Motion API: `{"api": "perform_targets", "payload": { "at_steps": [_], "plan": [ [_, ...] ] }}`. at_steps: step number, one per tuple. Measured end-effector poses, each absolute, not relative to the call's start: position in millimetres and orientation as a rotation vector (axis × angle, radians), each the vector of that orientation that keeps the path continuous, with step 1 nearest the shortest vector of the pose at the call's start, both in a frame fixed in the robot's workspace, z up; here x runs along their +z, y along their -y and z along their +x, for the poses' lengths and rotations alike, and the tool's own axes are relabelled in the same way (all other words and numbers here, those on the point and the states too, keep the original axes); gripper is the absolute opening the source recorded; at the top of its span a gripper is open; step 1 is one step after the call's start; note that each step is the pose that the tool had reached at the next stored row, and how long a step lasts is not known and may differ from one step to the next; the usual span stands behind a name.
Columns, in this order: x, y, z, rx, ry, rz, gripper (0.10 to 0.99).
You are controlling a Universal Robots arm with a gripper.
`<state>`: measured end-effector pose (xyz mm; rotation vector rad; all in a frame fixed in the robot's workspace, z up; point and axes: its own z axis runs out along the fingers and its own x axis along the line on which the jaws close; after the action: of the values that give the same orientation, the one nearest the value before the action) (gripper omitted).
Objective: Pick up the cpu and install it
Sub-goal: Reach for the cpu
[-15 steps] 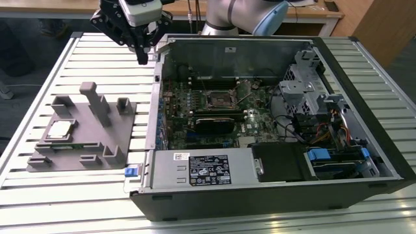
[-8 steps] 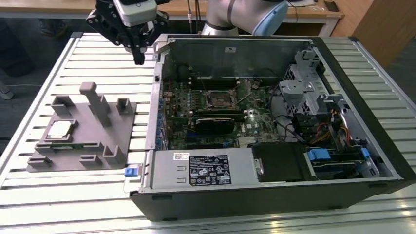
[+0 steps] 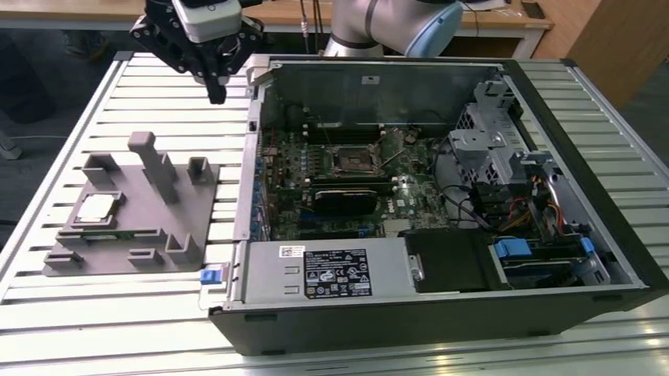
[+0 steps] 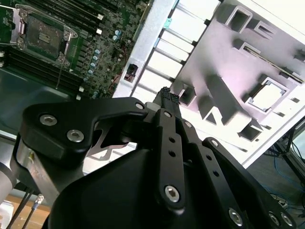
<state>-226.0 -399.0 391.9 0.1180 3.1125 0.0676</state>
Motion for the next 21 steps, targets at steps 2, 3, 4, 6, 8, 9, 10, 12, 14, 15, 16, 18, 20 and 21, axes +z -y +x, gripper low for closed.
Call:
{"api": "perform_targets", "payload": {
  "at_steps": [2,3,4,6,8,9,10,12,14,15,16,18,20,21],
  "plan": [
    [391.9,398.9,-228.4,0.068,-3.112,0.118,0.106],
    [391.9,398.9,-229.6,0.068,-3.113,0.118,0.106],
    [391.9,398.9,-230.8,0.068,-3.113,0.118,0.106],
    [391.9,399.0,-233.2,0.068,-3.113,0.118,0.106],
    [391.9,398.9,-235.6,0.068,-3.113,0.118,0.106],
    [391.9,398.9,-236.8,0.068,-3.113,0.118,0.106],
    [391.8,399.0,-238.0,0.068,-3.113,0.118,0.106],
    [391.8,398.9,-240.4,0.068,-3.113,0.118,0.106],
    [391.8,398.9,-243.0,0.068,-3.113,0.118,0.106],
    [391.8,398.9,-244.2,0.068,-3.113,0.118,0.106],
    [391.8,398.9,-245.4,0.068,-3.113,0.118,0.106],
    [391.8,398.9,-247.8,0.068,-3.113,0.118,0.106],
    [391.7,398.9,-250.1,0.068,-3.113,0.118,0.106],
    [391.7,398.9,-251.4,0.068,-3.112,0.118,0.106]
  ]
}}
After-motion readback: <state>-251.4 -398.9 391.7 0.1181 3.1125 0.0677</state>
